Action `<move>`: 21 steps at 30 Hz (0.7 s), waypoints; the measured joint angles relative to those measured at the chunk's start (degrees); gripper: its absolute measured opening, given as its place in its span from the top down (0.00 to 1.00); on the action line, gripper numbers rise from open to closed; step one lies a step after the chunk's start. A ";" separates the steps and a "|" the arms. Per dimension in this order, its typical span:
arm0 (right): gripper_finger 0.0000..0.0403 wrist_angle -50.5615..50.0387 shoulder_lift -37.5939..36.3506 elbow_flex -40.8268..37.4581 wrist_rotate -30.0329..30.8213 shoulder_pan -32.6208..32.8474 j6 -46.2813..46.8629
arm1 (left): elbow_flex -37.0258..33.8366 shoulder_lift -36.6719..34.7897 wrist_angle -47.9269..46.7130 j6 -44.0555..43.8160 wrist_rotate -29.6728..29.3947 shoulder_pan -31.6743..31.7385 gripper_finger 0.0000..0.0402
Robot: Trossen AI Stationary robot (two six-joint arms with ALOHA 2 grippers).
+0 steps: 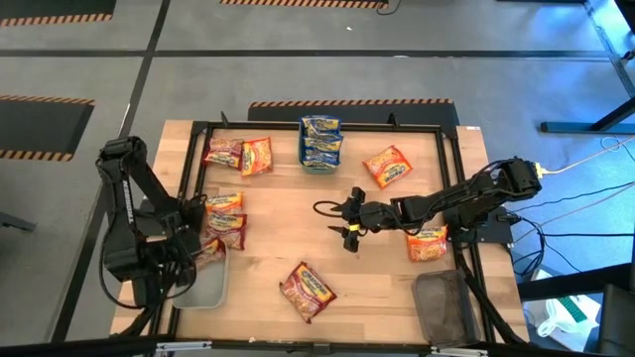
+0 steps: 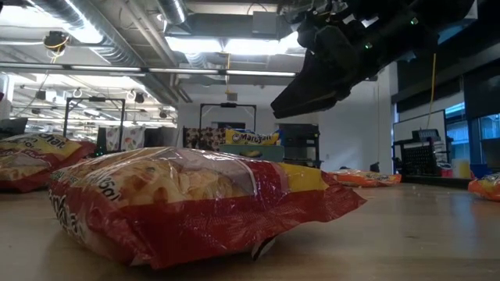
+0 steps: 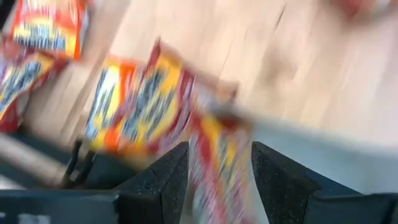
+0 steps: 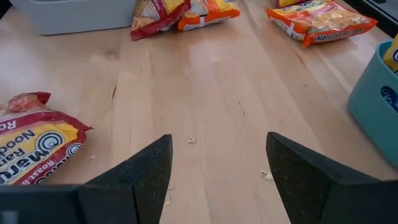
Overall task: Sort Maruchan noodles
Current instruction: Put the red noodle pack into the gray bin
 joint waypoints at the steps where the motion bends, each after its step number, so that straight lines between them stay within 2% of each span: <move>1: 0.40 0.00 0.00 0.00 -0.08 0.00 0.19 | 0.80 -0.01 0.43 0.00 -2.47 1.06 0.58; 5: 0.40 0.04 0.00 0.00 -4.63 0.00 1.30 | 2.15 -0.02 6.16 3.41 -9.82 5.78 0.58; 8: 0.40 0.06 0.00 0.00 -7.76 0.00 1.29 | 1.77 -0.02 13.86 9.21 -11.92 9.92 0.58; 17: 0.40 0.05 0.26 0.02 -14.40 0.07 3.60 | -5.87 0.00 46.22 35.82 -7.33 22.17 0.58; 21: 0.40 0.69 1.52 0.07 -16.43 0.07 3.17 | -11.35 0.00 54.45 44.61 -6.01 25.91 0.58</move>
